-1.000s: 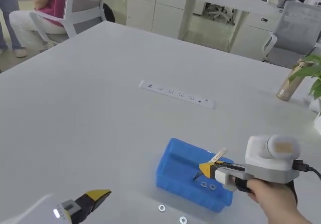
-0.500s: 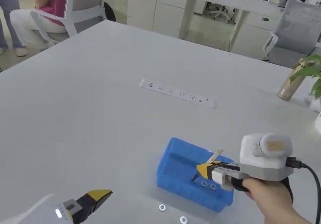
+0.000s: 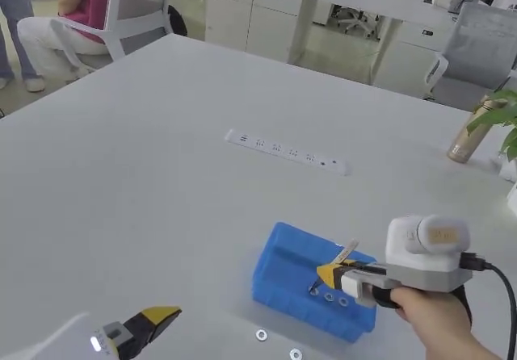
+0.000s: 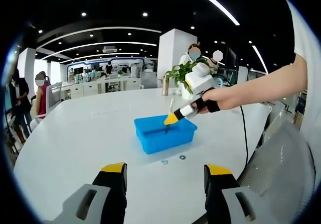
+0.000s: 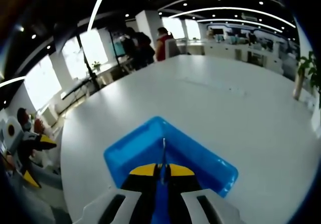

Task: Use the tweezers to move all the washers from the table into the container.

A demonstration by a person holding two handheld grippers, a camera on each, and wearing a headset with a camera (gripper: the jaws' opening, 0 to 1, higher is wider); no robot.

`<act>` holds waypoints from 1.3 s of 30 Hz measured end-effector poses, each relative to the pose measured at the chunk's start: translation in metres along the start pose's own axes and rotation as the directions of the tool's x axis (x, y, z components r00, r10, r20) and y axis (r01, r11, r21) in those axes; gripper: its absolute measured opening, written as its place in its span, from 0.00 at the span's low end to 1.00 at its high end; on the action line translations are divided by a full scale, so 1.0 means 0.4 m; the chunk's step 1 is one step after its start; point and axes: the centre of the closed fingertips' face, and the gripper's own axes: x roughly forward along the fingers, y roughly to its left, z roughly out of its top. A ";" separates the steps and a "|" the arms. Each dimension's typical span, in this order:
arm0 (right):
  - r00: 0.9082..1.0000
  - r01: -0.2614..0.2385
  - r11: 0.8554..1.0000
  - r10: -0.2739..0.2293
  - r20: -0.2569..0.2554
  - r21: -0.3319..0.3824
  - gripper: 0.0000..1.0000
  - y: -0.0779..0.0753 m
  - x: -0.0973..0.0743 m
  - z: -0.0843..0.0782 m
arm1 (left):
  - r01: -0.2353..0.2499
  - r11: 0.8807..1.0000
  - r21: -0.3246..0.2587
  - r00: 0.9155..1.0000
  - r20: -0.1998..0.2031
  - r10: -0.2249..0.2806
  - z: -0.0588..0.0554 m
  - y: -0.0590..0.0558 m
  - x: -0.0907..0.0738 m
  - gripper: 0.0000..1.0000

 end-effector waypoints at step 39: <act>0.984 -0.176 0.981 0.174 -0.023 -0.088 0.03 0.183 -0.080 -0.109 | 0.014 1.000 0.004 1.000 -0.014 -0.014 -0.007 -0.007 0.003 0.61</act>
